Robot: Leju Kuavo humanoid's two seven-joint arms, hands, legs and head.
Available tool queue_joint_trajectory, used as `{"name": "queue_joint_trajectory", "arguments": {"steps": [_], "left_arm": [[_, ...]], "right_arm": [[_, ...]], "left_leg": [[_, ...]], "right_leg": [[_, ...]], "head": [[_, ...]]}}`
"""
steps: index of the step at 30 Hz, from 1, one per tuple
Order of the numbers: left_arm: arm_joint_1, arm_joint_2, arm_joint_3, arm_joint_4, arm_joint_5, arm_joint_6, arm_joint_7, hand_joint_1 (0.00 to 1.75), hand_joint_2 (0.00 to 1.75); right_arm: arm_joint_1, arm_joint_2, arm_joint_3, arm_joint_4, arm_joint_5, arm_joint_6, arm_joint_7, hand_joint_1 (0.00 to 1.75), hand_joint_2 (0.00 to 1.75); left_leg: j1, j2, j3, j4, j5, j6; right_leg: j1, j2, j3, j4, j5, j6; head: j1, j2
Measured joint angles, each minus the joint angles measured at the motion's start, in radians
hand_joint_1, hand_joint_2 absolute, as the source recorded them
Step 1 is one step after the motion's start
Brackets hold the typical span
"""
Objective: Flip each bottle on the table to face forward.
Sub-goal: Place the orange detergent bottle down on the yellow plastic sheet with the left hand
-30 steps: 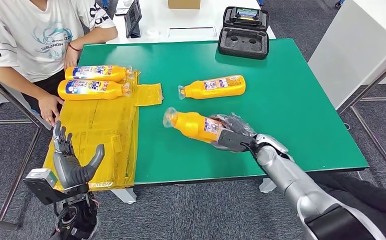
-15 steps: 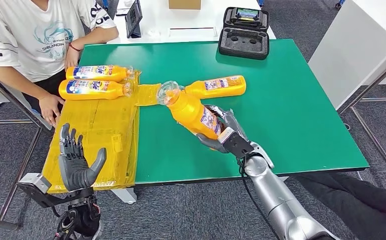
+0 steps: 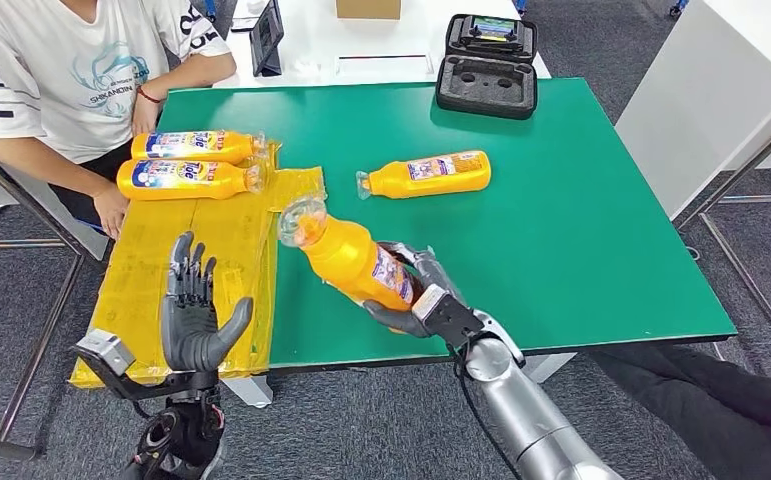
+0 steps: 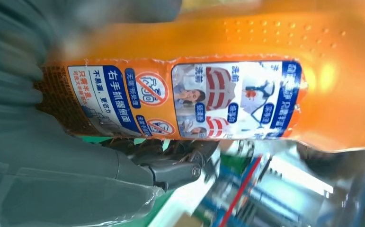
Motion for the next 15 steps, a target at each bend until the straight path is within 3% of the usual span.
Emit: {"name": "queue_joint_trajectory", "arguments": {"steps": [15], "left_arm": [[-0.092,-0.005,-0.149,0.070,-0.033,-0.090,0.038,0.00,1.75]], "right_arm": [[0.048,0.080,0.080,0.086,-0.020,0.056,0.000,1.74,1.75]], "left_leg": [[0.000,0.000,0.000,0.000,0.000,0.000]], "right_leg": [[0.000,0.000,0.000,0.000,0.000,0.000]], "head": [[0.000,0.000]]}}
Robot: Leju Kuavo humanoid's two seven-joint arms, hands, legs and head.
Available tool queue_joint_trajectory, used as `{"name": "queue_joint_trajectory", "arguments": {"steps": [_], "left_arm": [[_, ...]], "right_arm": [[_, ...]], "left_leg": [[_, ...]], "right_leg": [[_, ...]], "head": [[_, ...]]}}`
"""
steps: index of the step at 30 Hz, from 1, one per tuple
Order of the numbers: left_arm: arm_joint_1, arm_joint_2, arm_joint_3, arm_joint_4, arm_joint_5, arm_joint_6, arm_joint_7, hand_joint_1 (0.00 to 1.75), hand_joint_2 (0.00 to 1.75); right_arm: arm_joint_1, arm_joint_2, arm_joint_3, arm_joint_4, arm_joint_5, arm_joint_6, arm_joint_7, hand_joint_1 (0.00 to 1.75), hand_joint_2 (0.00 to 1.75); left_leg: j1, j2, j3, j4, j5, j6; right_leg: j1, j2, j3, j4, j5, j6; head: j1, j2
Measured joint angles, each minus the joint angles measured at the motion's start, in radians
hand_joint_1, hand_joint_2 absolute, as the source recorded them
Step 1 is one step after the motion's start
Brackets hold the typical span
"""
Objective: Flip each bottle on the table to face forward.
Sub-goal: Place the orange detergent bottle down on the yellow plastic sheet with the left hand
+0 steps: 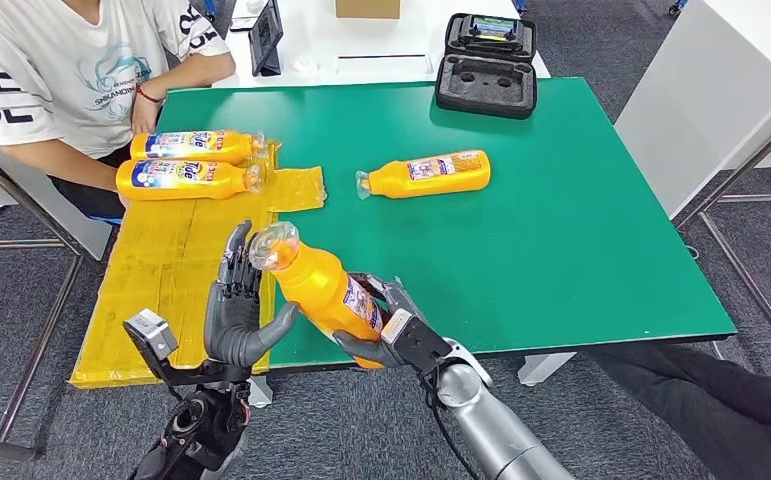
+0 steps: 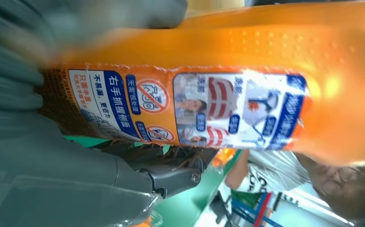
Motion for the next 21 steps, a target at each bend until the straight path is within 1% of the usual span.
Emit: {"name": "queue_joint_trajectory", "arguments": {"steps": [6,14,17,21], "left_arm": [[-0.003,-0.006,-0.051,0.021,-0.014,-0.019,-0.002,0.00,1.75],[-0.009,-0.008,-0.083,0.038,-0.033,-0.038,0.011,0.00,1.75],[-0.013,-0.008,-0.088,0.047,-0.047,-0.047,0.024,0.00,1.75],[-0.015,-0.006,-0.091,0.060,-0.059,-0.060,0.062,0.00,1.75]], "right_arm": [[0.010,0.013,0.000,0.029,0.016,0.014,0.000,1.75,1.75],[0.016,0.016,-0.002,0.048,0.028,0.023,-0.001,1.74,1.75],[0.017,0.016,-0.005,0.053,0.031,0.029,-0.001,1.72,1.75],[0.021,0.015,-0.008,0.058,0.039,0.033,-0.002,1.74,1.75]], "left_leg": [[0.000,0.000,0.000,0.000,0.000,0.000],[0.000,0.000,0.000,0.000,0.000,0.000],[0.000,0.000,0.000,0.000,0.000,0.000],[0.000,0.000,0.000,0.000,0.000,0.000]], "right_leg": [[0.000,0.000,0.000,0.000,0.000,0.000],[0.000,0.000,0.000,0.000,0.000,0.000],[0.000,0.000,0.000,0.000,0.000,0.000],[0.000,0.000,0.000,0.000,0.000,0.000]], "head": [[0.000,0.000],[0.000,0.000],[0.000,0.000],[0.000,0.000]]}}
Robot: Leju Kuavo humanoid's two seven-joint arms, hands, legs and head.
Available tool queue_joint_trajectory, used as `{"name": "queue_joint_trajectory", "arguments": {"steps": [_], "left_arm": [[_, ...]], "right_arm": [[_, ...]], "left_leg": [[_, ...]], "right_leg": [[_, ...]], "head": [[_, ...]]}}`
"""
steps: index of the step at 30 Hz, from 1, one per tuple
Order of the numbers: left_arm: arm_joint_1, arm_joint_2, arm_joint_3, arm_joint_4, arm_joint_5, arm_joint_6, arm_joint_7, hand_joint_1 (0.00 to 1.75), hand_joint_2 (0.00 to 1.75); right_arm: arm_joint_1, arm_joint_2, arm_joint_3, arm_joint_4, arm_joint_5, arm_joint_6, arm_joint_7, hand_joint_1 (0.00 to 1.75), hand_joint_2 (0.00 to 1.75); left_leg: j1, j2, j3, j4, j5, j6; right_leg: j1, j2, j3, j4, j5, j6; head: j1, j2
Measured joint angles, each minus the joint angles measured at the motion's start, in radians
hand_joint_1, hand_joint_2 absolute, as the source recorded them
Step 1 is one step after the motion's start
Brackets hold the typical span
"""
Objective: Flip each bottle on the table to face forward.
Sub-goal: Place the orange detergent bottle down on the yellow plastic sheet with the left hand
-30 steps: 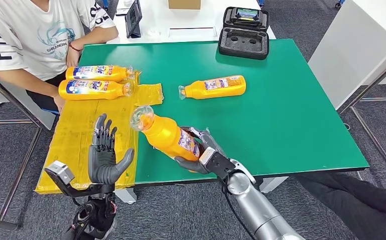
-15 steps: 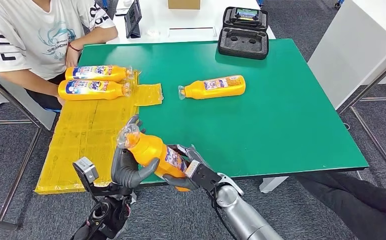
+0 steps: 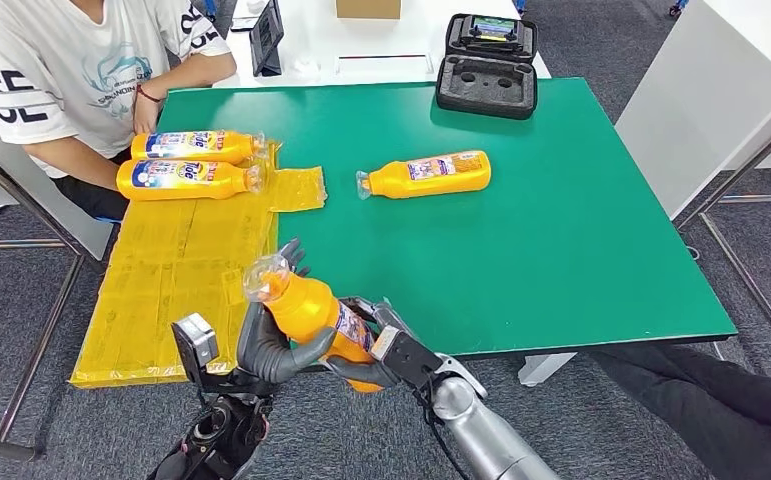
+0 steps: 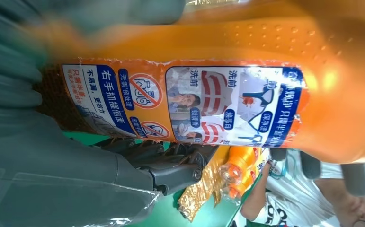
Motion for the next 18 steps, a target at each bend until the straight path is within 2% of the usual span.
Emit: {"name": "queue_joint_trajectory", "arguments": {"steps": [2,3,6,7,9,18], "left_arm": [[-0.001,0.002,0.000,0.008,-0.010,-0.009,0.022,0.03,1.75],[-0.002,0.004,0.000,0.013,-0.015,-0.017,0.031,0.19,1.75],[-0.003,0.011,0.001,0.025,-0.018,-0.058,0.049,1.41,1.75],[-0.003,0.013,0.001,0.028,-0.018,-0.072,0.054,1.68,1.75],[-0.003,0.018,0.002,0.034,-0.019,-0.093,0.063,1.74,1.75],[-0.005,0.026,0.008,0.052,-0.019,-0.125,0.087,1.75,1.75]], "right_arm": [[0.001,-0.001,-0.001,0.003,0.005,0.001,0.000,1.75,1.75],[0.002,-0.002,-0.001,0.005,0.008,0.001,0.000,1.75,1.75],[0.005,-0.004,-0.002,0.010,0.018,0.001,0.000,1.73,1.75],[0.005,-0.004,-0.003,0.012,0.022,0.000,0.000,1.73,1.75],[0.005,-0.005,-0.004,0.016,0.030,-0.002,0.000,1.73,1.75],[0.006,-0.005,-0.007,0.031,0.048,-0.012,0.000,1.75,1.75]], "left_leg": [[0.000,0.000,0.000,0.000,0.000,0.000],[0.000,0.000,0.000,0.000,0.000,0.000],[0.000,0.000,0.000,0.000,0.000,0.000],[0.000,0.000,0.000,0.000,0.000,0.000],[0.000,0.000,0.000,0.000,0.000,0.000],[0.000,0.000,0.000,0.000,0.000,0.000]], "right_leg": [[0.000,0.000,0.000,0.000,0.000,0.000],[0.000,0.000,0.000,0.000,0.000,0.000],[0.000,0.000,0.000,0.000,0.000,0.000],[0.000,0.000,0.000,0.000,0.000,0.000],[0.000,0.000,0.000,0.000,0.000,0.000],[0.000,0.000,0.000,0.000,0.000,0.000]], "head": [[0.000,0.000],[0.000,0.000],[0.000,0.000],[0.000,0.000],[0.000,0.000],[0.000,0.000]]}}
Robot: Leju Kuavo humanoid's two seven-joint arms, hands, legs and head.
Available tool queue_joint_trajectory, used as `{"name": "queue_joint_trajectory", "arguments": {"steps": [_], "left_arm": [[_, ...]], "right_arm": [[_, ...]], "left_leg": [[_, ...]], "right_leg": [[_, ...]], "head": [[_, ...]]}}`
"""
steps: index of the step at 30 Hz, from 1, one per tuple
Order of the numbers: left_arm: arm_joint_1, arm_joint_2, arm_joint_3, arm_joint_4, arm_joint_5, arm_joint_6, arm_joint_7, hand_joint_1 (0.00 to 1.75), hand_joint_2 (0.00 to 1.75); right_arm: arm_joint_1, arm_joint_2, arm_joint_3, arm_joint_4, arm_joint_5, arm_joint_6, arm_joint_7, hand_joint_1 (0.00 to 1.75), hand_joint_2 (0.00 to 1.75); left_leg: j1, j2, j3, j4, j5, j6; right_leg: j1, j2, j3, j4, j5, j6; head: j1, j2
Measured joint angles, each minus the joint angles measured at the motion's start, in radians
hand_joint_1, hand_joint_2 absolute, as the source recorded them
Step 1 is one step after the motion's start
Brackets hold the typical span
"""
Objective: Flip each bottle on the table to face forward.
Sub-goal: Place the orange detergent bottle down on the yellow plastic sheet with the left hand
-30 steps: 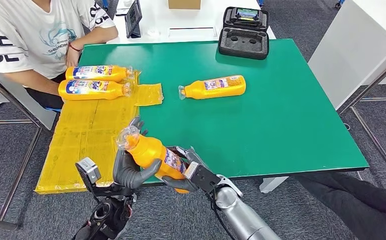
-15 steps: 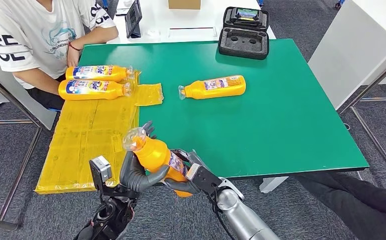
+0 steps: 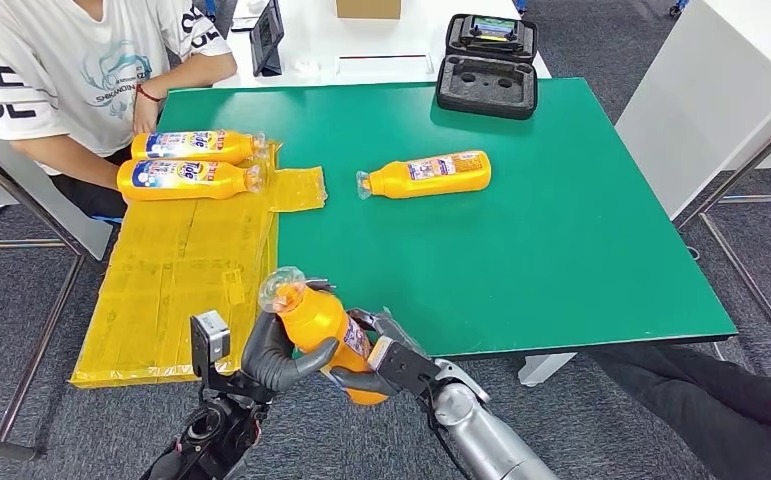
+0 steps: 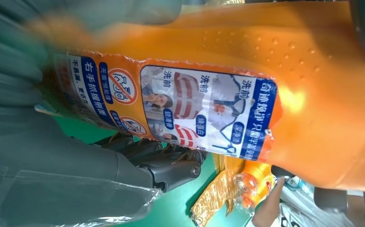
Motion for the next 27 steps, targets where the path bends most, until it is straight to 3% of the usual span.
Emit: {"name": "queue_joint_trajectory", "arguments": {"steps": [15,16,18,19,20,22,27], "left_arm": [[0.002,0.000,0.016,0.001,0.037,-0.012,0.017,1.75,1.75],[0.002,0.000,0.016,0.000,0.037,-0.012,0.018,1.75,1.75],[0.003,0.000,0.016,-0.002,0.037,-0.011,0.018,1.75,1.75],[0.003,0.000,0.017,-0.003,0.037,-0.010,0.018,1.75,1.75],[0.003,0.000,0.017,-0.003,0.037,-0.008,0.018,1.75,1.75],[0.004,0.000,0.019,-0.008,0.040,0.001,0.022,1.75,1.75],[0.007,0.001,0.039,-0.037,0.053,0.045,0.041,1.75,1.75]], "right_arm": [[0.001,0.005,0.000,0.007,0.010,-0.018,0.000,1.68,1.75],[0.001,0.005,0.000,0.007,0.010,-0.019,0.000,1.48,1.75],[0.001,0.006,0.000,0.007,0.010,-0.020,0.000,0.65,1.75],[0.001,0.007,0.000,0.007,0.010,-0.021,0.000,0.23,1.31],[0.002,0.007,-0.001,0.008,0.010,-0.026,0.000,0.00,0.87],[0.003,0.010,-0.004,0.009,0.009,-0.042,0.000,0.00,0.00],[0.003,0.027,-0.035,0.008,-0.028,-0.062,0.000,0.00,0.00]], "left_leg": [[0.000,0.000,0.000,0.000,0.000,0.000],[0.000,0.000,0.000,0.000,0.000,0.000],[0.000,0.000,0.000,0.000,0.000,0.000],[0.000,0.000,0.000,0.000,0.000,0.000],[0.000,0.000,0.000,0.000,0.000,0.000],[0.000,0.000,0.000,0.000,0.000,0.000],[0.000,0.000,0.000,0.000,0.000,0.000]], "right_leg": [[0.000,0.000,0.000,0.000,0.000,0.000],[0.000,0.000,0.000,0.000,0.000,0.000],[0.000,0.000,0.000,0.000,0.000,0.000],[0.000,0.000,0.000,0.000,0.000,0.000],[0.000,0.000,0.000,0.000,0.000,0.000],[0.000,0.000,0.000,0.000,0.000,0.000],[0.000,0.000,0.000,0.000,0.000,0.000]], "head": [[0.000,0.000],[0.000,0.000],[0.000,0.000],[0.000,0.000],[0.000,0.000],[0.000,0.000],[0.000,0.000]]}}
